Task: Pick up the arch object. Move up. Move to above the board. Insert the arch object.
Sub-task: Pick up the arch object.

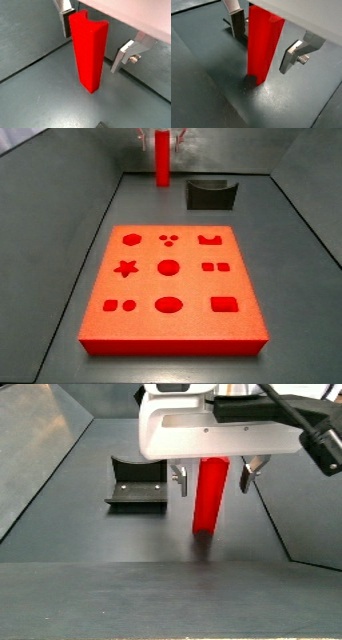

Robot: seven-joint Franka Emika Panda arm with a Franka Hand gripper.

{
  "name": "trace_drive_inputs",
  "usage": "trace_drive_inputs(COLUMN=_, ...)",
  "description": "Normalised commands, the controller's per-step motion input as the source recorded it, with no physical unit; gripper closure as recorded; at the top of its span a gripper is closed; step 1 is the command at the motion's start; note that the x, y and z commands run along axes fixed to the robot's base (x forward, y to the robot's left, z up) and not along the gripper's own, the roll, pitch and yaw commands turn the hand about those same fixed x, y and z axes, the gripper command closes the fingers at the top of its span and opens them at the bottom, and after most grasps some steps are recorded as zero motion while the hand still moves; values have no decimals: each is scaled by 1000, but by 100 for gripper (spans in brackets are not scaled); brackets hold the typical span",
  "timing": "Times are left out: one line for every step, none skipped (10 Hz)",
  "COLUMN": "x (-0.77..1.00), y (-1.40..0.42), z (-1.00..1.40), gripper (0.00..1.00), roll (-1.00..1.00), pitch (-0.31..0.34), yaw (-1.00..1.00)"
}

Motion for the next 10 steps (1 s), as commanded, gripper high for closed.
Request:
trace_drive_inputs(x=-126, y=-317, z=34, gripper=0, roll=317, pitch=0, yaw=31)
trace_drive_inputs(x=0, y=-303, z=89, gripper=0, roll=500, pitch=23, yaw=31)
trace_drive_inputs(x=0, y=-203, z=51, gripper=0, roll=500, pitch=39, yaw=34)
trace_drive_inputs(x=-51, y=0, z=0, gripper=0, roll=24, pitch=0, yaw=0)
trace_drive_inputs(x=0, y=0, z=0, gripper=0, roll=0, pitch=17, yaw=0)
trace_drive_inputs(x=0, y=0, z=0, gripper=0, roll=13, pitch=0, yaw=0)
trace_drive_inputs(x=46, y=34, z=0, gripper=0, roll=190, pitch=31, yaw=17)
trace_drive_inputs(x=86, y=0, z=131, gripper=0, roll=493, pitch=157, yaw=0)
trace_drive_inputs(x=0, y=0, z=0, gripper=0, roll=0, pitch=0, yaw=0)
trace_drive_inputs(x=0, y=0, z=0, gripper=100, roll=0, pitch=0, yaw=0)
